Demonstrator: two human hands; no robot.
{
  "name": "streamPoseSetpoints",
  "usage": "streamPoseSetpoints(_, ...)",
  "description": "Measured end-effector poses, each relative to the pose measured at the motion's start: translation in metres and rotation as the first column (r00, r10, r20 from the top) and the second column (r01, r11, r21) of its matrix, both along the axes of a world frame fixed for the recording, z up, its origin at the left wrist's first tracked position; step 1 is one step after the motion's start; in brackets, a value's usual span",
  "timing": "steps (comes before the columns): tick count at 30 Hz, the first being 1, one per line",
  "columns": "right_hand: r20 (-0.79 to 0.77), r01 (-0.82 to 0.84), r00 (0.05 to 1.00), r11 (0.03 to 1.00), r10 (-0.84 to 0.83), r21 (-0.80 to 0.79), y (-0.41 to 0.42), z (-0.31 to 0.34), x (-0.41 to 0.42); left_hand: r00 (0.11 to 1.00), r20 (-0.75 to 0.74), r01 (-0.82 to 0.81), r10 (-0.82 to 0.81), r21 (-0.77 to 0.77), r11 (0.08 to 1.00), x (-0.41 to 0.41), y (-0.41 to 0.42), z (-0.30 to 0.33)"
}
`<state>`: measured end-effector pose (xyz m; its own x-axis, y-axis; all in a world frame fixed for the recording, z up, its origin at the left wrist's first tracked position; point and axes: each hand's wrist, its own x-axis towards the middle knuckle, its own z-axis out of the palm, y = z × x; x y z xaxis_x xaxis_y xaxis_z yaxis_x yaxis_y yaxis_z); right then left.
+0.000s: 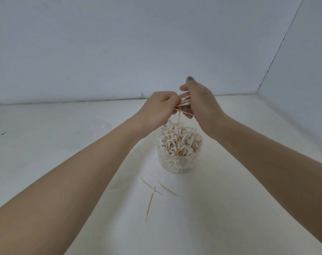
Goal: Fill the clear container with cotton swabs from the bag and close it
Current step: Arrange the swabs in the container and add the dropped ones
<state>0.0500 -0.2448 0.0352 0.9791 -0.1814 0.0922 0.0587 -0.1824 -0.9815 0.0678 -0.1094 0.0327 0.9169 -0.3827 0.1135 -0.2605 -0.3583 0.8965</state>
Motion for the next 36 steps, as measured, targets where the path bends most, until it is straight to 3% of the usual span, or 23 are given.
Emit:
streamPoseSetpoints(9, -0.004, -0.02, 1.0, 0.988, 0.019, -0.154, 0.011, -0.007, 0.01, 0.985, 0.164, 0.048, -0.061, 0.079, 0.996, 0.006, 0.001, -0.007)
streamPoseSetpoints(14, 0.086, -0.017, 0.996, 0.973, 0.037, -0.229, 0.006, -0.006, 0.005, 0.996, -0.083, 0.03, -0.035, -0.065, 0.997, 0.012, 0.008, -0.005)
streamPoseSetpoints(21, 0.044, 0.152, 0.988, 0.988, -0.151, -0.02, 0.01, -0.005, 0.018, 0.972, -0.229, -0.082, 0.045, -0.156, 0.984, 0.014, 0.004, 0.0)
streamPoseSetpoints(25, 0.004, 0.099, 0.995, 0.981, -0.1, -0.166, 0.021, -0.006, 0.022, 0.966, -0.256, -0.082, 0.029, -0.198, 0.977, 0.017, -0.002, 0.004)
streamPoseSetpoints(31, -0.101, -0.04, 0.995, 0.992, 0.028, -0.118, 0.013, 0.002, 0.021, 0.988, -0.068, -0.144, 0.137, -0.105, 0.984, 0.024, 0.001, 0.004)
streamPoseSetpoints(36, -0.112, -0.117, 0.985, 0.985, 0.132, 0.126, 0.002, 0.005, 0.014, 0.982, 0.097, -0.161, 0.16, 0.001, 0.987, 0.028, 0.004, -0.002)
